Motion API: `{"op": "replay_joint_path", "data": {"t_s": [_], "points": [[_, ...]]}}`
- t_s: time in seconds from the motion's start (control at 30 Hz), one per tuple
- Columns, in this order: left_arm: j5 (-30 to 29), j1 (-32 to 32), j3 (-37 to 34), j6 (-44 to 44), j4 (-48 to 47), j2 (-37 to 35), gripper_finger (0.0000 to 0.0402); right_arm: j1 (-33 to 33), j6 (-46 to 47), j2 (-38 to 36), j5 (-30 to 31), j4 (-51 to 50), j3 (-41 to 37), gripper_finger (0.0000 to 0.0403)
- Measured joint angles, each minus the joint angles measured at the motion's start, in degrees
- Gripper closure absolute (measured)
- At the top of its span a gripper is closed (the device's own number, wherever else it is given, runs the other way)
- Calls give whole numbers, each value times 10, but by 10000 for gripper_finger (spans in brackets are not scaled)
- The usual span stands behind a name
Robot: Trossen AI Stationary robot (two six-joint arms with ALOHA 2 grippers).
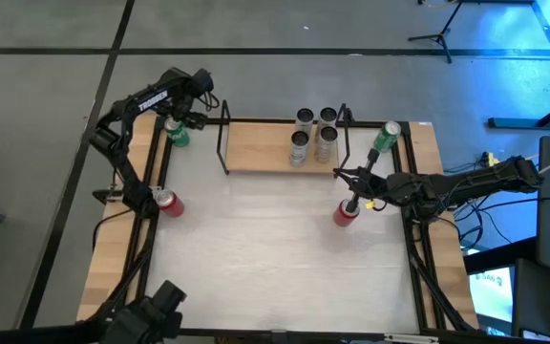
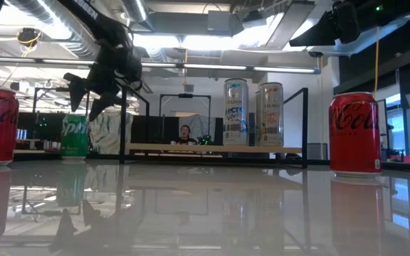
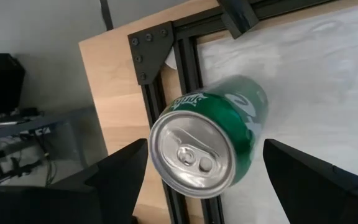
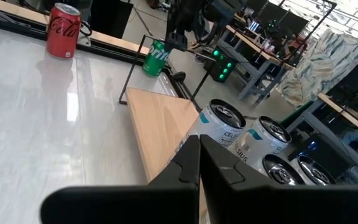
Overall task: Place canned beverage on shelf
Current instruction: Put the left green soda can on the shelf
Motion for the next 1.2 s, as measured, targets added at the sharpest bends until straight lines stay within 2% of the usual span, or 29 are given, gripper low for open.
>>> {"op": "replay_joint_path", "data": {"t_s": [0.27, 0.57, 0.87, 1.2], "points": [[-4, 0, 0, 0, -4, 15, 92, 0, 0, 0, 0, -1, 0, 398], [60, -1, 0, 44, -9, 15, 92, 0, 0, 0, -13, -1, 0, 398], [87, -8, 1, 64, -28, 13, 92, 0, 0, 0, -26, -1, 0, 398], [80, -27, -1, 60, -38, -25, 92, 0, 0, 0, -26, 1, 0, 398]]}}
